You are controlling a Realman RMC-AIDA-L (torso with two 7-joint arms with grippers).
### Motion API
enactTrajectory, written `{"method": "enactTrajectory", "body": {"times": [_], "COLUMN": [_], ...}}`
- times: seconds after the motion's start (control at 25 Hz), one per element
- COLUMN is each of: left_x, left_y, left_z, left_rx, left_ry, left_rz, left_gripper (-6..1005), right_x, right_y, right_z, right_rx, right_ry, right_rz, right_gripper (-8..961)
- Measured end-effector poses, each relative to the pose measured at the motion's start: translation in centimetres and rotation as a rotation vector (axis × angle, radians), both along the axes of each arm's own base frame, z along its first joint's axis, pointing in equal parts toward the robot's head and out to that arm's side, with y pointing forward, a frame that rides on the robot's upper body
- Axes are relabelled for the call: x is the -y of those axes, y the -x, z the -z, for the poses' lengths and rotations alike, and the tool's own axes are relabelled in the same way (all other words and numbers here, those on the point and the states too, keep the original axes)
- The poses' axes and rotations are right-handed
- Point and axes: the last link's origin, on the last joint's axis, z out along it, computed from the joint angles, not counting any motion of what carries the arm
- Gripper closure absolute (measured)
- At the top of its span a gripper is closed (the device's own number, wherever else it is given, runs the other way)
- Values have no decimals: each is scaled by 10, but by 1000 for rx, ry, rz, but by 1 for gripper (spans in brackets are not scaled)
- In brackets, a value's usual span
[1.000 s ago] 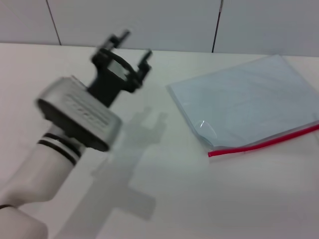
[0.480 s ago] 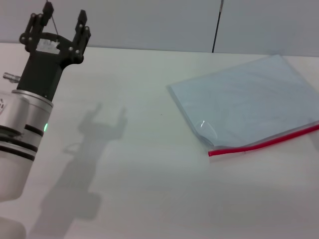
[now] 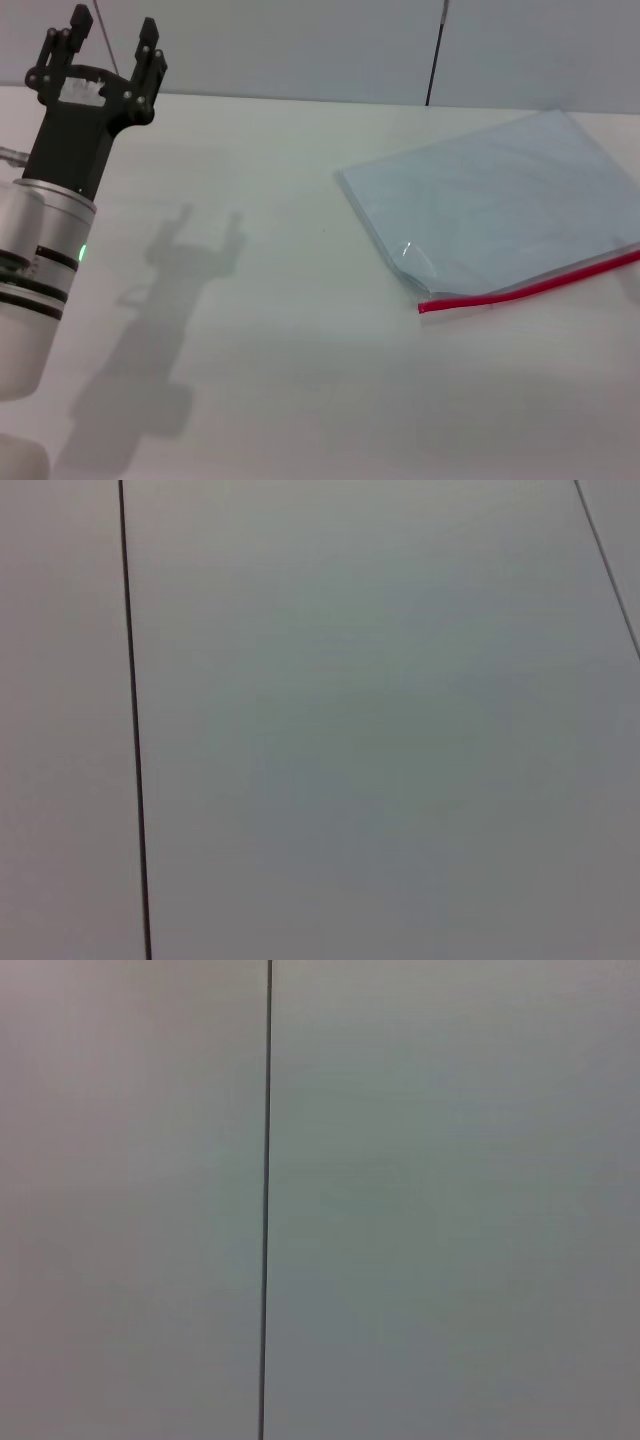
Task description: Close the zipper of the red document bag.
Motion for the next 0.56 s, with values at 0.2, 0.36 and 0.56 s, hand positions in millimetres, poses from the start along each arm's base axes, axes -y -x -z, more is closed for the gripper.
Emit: {"method": "enactTrajectory", "body": {"times": [0.2, 0.36, 0.56], "left_x": [-2, -2, -2], "left_y": [-2, -2, -1], "left_z": [1, 2, 2], "left_rx": [-2, -3, -4], "left_ry": [3, 7, 8], "left_rz": [6, 5, 2], "left_gripper": [336, 336, 336], "right_x": [0, 0, 0], "right_y": [0, 0, 0], "right_z": [0, 1, 2], "right_rx": [-1, -1, 3], "right_ry": [2, 4, 9], "right_rz": [-1, 0, 1], "right_gripper": [207, 207, 207]}}
